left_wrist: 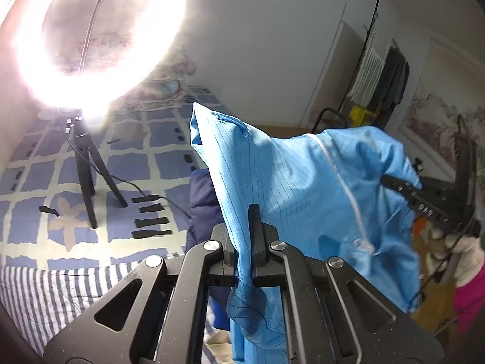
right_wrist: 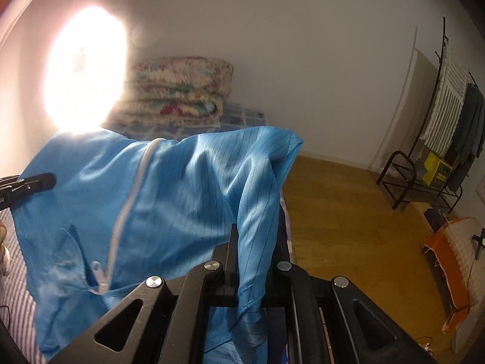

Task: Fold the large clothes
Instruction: 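Lift the folded coat with both grippers and carry it toward the navy jacket pile, then lower the folded coat onto the navy jacket pile and open both grippers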

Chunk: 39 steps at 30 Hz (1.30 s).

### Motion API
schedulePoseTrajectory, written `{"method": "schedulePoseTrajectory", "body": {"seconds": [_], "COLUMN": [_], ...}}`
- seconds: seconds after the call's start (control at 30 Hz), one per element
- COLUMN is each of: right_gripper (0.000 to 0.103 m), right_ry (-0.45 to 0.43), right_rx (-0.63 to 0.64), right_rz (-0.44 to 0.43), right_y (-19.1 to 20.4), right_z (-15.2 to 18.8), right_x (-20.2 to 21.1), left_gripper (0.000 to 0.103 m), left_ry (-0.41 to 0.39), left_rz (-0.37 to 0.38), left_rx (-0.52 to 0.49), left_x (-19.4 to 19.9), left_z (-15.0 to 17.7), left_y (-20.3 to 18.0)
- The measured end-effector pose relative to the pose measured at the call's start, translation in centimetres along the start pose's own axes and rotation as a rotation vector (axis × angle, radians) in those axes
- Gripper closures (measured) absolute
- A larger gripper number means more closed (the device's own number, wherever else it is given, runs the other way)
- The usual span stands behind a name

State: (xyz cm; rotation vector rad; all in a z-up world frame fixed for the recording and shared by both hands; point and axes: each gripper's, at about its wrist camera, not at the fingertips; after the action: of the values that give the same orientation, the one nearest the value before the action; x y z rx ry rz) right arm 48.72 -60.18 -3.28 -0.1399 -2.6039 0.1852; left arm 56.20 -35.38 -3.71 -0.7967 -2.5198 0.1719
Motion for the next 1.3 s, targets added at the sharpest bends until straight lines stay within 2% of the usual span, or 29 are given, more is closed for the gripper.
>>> {"method": "schedulePoseTrajectory", "body": {"seconds": [0.1,0.13,0.17,0.2,0.23,0.3,0.4,0.47,0.6,0.73,0.97,1.2,1.3], "right_gripper": [0.094,0.090,0.075,0.068,0.060,0.059,0.054,0.047,0.044,0.044,0.044,0.044,0.040], "right_ry": [0.033,0.055,0.079,0.105,0.125,0.133,0.121,0.094,0.041,0.000,-0.048,-0.079,-0.109], "right_rx": [-0.010,-0.023,-0.028,-0.030,-0.037,-0.062,-0.087,-0.092,-0.119,-0.140,-0.158,-0.134,-0.130], "right_rz": [0.023,0.046,0.070,0.106,0.139,0.134,0.153,0.169,0.207,0.218,0.187,0.094,0.056], "right_y": [-0.6,-1.0,-1.1,-1.4,-1.8,-2.5,-3.2,-3.2,-3.3,-2.7,-0.1,5.2,7.5], "right_z": [0.4,0.8,0.9,1.3,1.8,2.4,3.0,3.0,3.2,3.2,3.4,2.9,2.9], "right_x": [-1.7,-2.4,-3.0,-3.5,-3.8,-3.7,-2.6,-1.3,1.3,4.7,13.3,23.4,28.4], "left_gripper": [0.099,0.097,0.096,0.085,0.066,0.046,0.045,0.045,0.045,0.045,0.045,0.045,0.045], "left_ry": [0.028,0.036,0.052,0.062,0.069,0.059,0.046,0.047,0.019,0.009,-0.035,-0.067,-0.089], "left_rz": [-0.036,-0.046,-0.065,-0.077,-0.097,-0.132,-0.132,-0.129,-0.131,-0.109,-0.101,-0.125,-0.139], "left_rx": [-0.006,-0.001,0.009,0.021,0.032,0.046,0.069,0.058,0.005,0.008,-0.024,-0.045,-0.063], "left_x": [-1.3,-1.4,-1.8,-2.0,-1.9,-1.4,-0.2,0.6,3.4,6.7,16.6,28.3,33.5], "left_z": [0.7,0.9,1.0,1.1,1.1,1.2,1.6,1.9,2.6,3.2,3.6,3.2,3.8], "left_y": [-0.2,-0.2,0.0,0.3,0.5,1.0,1.4,1.1,-0.1,-1.1,-3.6,-5.3,-6.2]}}
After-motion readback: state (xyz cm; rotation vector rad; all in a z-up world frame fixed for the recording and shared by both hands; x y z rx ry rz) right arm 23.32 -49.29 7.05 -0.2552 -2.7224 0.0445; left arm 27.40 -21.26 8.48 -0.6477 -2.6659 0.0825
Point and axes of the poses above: each gripper's, at about its wrist camera, not at the fingertips, and x roughly against the way its jaws point, y to its left, z to its underside, and after that the axes turned 10 degrees about -y, right-handed
